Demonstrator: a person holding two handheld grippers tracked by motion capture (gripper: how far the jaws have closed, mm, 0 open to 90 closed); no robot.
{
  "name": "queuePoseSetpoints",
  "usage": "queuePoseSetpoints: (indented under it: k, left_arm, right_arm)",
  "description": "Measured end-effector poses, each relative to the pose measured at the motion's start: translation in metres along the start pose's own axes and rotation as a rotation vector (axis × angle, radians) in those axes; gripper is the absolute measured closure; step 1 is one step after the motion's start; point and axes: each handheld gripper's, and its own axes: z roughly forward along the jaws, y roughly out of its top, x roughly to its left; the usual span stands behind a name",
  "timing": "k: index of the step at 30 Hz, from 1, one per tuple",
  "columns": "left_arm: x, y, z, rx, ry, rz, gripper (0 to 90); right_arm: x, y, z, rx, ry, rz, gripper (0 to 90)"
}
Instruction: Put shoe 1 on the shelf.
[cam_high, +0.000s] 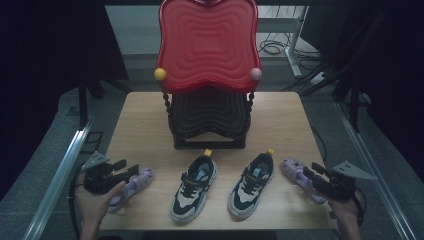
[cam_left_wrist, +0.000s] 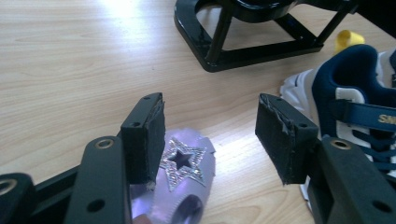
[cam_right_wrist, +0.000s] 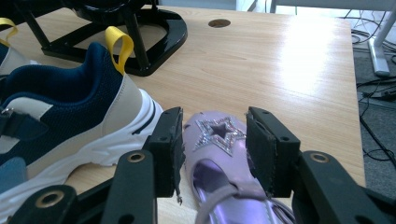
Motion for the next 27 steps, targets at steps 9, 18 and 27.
queuePoseSetpoints:
  k: [9,18,27]
  left_arm:
    - [-0.003,-0.006,-0.019,0.003,-0.008,0.005,43.3]
    - [0.017,-0.019,-0.049,0.02,0.001,0.001,45.7]
    - [0.019,-0.047,-0.043,0.116,-0.009,0.024,50.5]
  right_arm:
    - [0.008,-0.003,-0.008,0.012,0.008,-0.033,55.7]
    - [0.02,-0.01,-0.021,0.029,-0.015,-0.043,53.3]
    - [0.02,-0.016,-0.02,0.04,-0.02,-0.03,51.6]
